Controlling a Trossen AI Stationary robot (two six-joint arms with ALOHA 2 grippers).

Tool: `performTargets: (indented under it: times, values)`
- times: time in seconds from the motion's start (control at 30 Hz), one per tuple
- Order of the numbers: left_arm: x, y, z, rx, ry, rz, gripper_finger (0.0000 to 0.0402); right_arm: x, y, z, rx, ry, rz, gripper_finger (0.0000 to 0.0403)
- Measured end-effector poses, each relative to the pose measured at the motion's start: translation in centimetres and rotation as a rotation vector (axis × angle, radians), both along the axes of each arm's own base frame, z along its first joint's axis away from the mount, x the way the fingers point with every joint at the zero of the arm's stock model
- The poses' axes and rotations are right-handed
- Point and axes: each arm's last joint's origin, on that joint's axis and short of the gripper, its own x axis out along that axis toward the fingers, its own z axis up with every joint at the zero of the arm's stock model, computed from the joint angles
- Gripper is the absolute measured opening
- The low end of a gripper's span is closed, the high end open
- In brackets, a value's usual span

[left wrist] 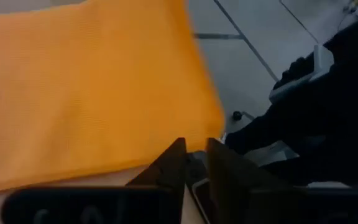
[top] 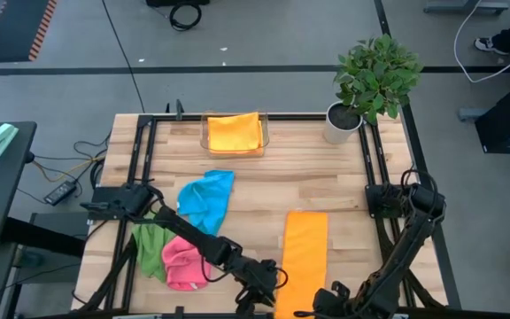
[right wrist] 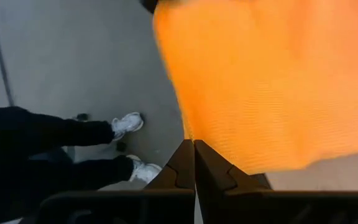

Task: Fold microfiber towels
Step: Fold the orange microfiber towel

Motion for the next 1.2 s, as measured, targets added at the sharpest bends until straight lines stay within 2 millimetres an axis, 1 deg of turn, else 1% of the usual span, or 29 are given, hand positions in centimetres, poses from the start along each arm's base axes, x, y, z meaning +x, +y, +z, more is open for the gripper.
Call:
performTargets:
  times: [0.1,0.23,0.27,0.33,0.4,0.47,0.57,0.63,0.67,0.77,0.87,0.97,1.07,1.2]
  values:
    - [0.6,1.1,0.0,-0.061,0.051,0.037,0.0106,-0.3,0.4,0.1,0.021,-0.006,0.005,0.0005]
    - [1.7,3.4,0.1,-0.115,0.076,0.031,0.0139,-0.3,0.3,0.1,0.021,-0.003,-0.001,0.0005]
    - [2.1,4.1,0.1,-0.109,0.071,0.061,0.0143,-0.3,0.3,0.1,0.021,-0.003,-0.002,0.0005]
    - [3.0,5.9,0.1,-0.066,0.042,0.175,0.0145,-0.3,0.3,0.1,0.02,-0.002,-0.001,0.0005]
    - [4.0,8.2,-0.3,-0.018,0.008,0.291,0.0134,-0.3,0.3,0.0,0.016,0.0,-0.001,0.0005]
    - [4.8,10.4,-1.2,0.003,0.025,0.371,0.0111,-0.4,0.3,0.0,0.011,0.002,-0.002,0.0005]
    - [5.7,13.5,-3.1,-0.015,0.08,0.465,0.0061,-0.4,0.2,0.0,0.006,0.007,-0.001,0.0005]
    - [6.1,15.0,-4.4,-0.035,0.118,0.517,0.0023,-0.4,0.2,0.0,0.006,0.009,0.0,0.0005]
    - [6.2,15.5,-5.3,-0.044,0.144,0.54,0.0012,-0.4,0.2,0.0,0.006,0.011,0.0,0.0005]
    - [6.6,16.4,-6.4,-0.062,0.154,0.578,0.0013,-0.4,0.2,0.0,0.008,0.015,0.002,0.0005]
    - [6.5,16.5,-7.3,-0.048,0.173,0.588,0.0012,-0.4,0.3,0.0,0.022,0.025,0.003,0.0006]
    - [6.3,16.6,-7.7,-0.011,0.201,0.61,0.0006,-0.7,0.3,0.3,0.056,0.054,-0.001,0.0011]
    - [6.0,16.9,-8.0,0.002,0.255,0.623,0.0011,-1.6,0.5,0.8,0.089,0.106,-0.001,0.0027]
    - [5.8,17.1,-8.1,0.0,0.305,0.645,0.0006,-3.7,0.1,1.6,0.077,0.208,-0.025,0.0065]
